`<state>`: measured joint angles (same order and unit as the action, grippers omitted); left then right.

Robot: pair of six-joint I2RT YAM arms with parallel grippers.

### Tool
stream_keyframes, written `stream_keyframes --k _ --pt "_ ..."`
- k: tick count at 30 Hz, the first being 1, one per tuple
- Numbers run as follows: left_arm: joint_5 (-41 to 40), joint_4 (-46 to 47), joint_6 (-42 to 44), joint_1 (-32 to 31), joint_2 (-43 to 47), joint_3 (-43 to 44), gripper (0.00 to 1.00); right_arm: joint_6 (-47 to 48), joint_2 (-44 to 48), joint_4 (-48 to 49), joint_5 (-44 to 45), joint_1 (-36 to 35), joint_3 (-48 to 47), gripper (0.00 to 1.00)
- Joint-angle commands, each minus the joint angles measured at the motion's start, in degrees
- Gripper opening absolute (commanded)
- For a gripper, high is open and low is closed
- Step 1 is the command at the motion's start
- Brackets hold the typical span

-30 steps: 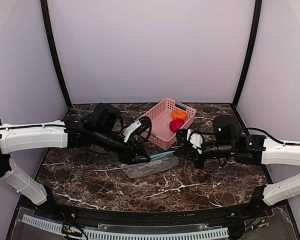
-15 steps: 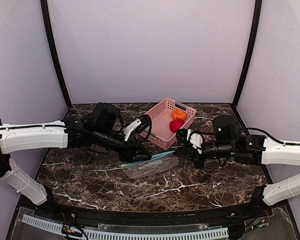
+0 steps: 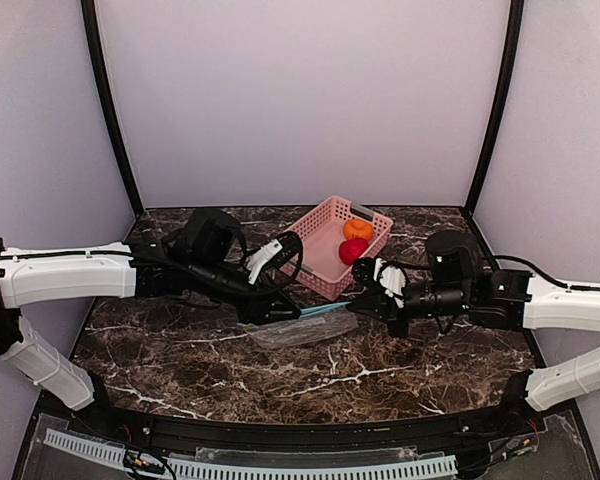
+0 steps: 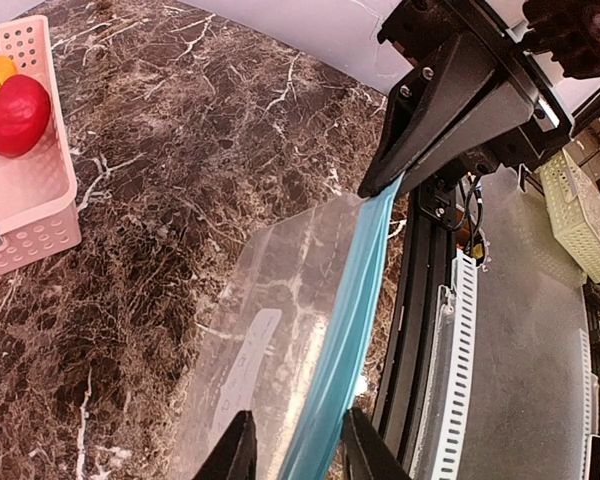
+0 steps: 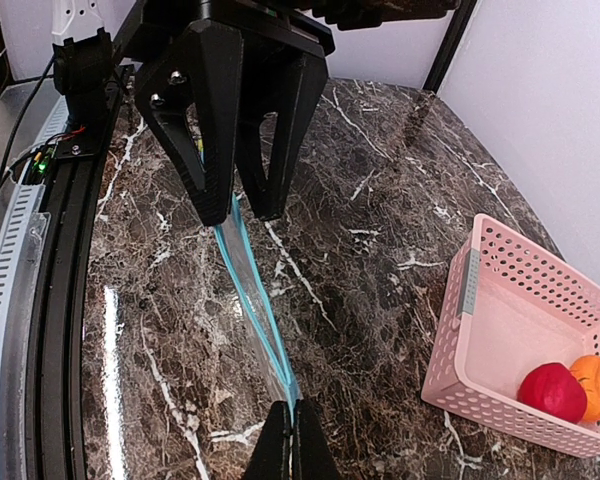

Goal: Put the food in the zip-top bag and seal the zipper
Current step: Pass from the right arm to the left

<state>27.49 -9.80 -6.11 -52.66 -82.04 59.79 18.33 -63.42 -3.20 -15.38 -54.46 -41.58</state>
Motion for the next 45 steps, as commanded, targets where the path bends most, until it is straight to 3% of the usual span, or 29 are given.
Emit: stream_keyframes --k 1,7,32,45 --pt "-1.4 -0.67 1.18 -0.24 -0.28 -1.16 0.27 -0.47 0.99 0.65 -0.1 -0.57 -0.56 0.0" --pt "-1.81 -0.78 1.61 -0.24 -0.85 -1.24 0.26 -0.47 1.09 0.62 -0.3 -0.56 -0.63 0.0" --pt "0.98 4.4 0.03 -0.22 -0.73 -0.27 0.58 -1.07 0.67 0.56 -0.8 -0.56 -0.34 0.0" --pt "-1.2 5.0 0.62 -0.06 -1.2 -0.26 0.55 -1.18 0.84 0.54 -1.06 -0.5 -0.26 0.0"
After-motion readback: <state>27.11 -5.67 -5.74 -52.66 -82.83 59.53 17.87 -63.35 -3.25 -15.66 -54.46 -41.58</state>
